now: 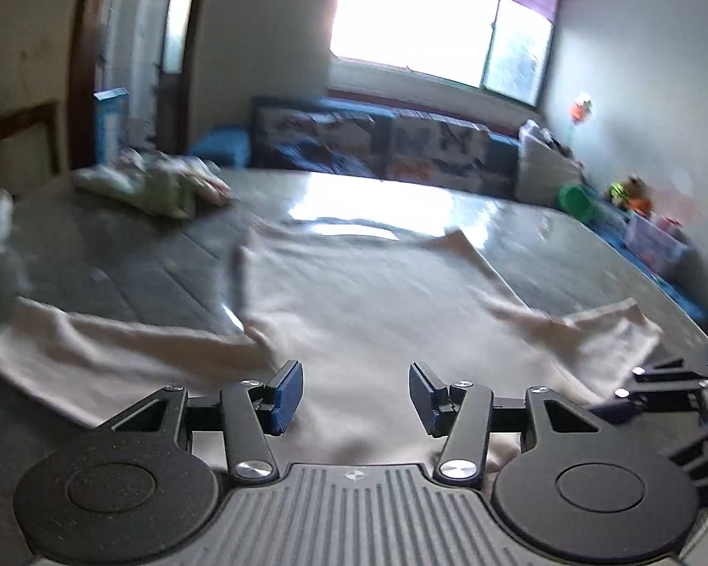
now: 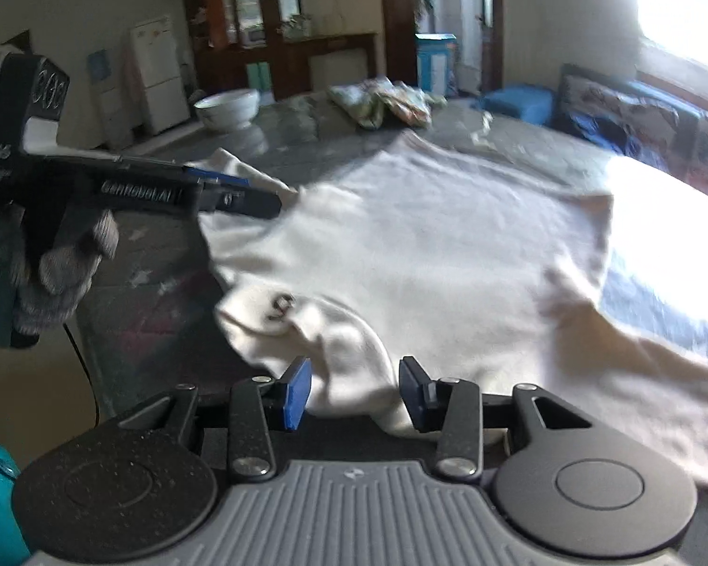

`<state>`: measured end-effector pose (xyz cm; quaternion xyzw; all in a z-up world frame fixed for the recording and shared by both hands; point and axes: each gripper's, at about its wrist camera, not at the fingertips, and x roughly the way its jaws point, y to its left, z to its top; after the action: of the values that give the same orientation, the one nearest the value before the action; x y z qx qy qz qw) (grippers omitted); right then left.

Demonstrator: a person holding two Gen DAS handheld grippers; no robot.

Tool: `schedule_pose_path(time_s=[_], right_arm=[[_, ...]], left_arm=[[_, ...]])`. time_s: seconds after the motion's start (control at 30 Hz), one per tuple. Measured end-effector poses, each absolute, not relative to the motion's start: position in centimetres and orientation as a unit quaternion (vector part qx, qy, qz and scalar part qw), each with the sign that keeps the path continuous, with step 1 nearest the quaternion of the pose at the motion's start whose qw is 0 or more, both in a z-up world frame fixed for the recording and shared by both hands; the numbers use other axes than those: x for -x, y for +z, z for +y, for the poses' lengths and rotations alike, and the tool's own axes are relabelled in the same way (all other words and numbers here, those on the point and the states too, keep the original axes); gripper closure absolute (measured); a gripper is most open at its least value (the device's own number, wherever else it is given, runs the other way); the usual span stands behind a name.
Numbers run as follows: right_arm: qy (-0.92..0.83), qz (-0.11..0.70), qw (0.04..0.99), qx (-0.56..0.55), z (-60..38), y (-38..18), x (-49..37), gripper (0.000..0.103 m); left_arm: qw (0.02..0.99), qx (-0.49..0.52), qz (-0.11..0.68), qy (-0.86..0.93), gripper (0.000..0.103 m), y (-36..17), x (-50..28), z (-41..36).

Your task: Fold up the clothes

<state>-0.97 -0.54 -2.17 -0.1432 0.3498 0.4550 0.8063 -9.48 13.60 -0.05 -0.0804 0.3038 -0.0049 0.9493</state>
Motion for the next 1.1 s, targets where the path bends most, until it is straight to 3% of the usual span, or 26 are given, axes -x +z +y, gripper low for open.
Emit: schedule_pose_path(time_s=[0.2,0.63,1.1], right_arm=[[0.447,0.353,0.812,0.128,-2.1,-1.9,0.4,0.061],[0.425,0.36,0.823,0.112,-4.0,-1.8,-0.7,0.058],[0.392,0.359,0.842,0.095,-4.4,-2.1,-2.2,0.057]], left_arm=[[0.94,0.063,0.333,-0.019,0.049,-2.1,10.0,12.5],[0.94,0.026,0.336,-0.041,0.033,-2.8,11.5,11.4],[0.943,0.084,0.321,-0.028,0.033,-0.7,12.0,14.0]])
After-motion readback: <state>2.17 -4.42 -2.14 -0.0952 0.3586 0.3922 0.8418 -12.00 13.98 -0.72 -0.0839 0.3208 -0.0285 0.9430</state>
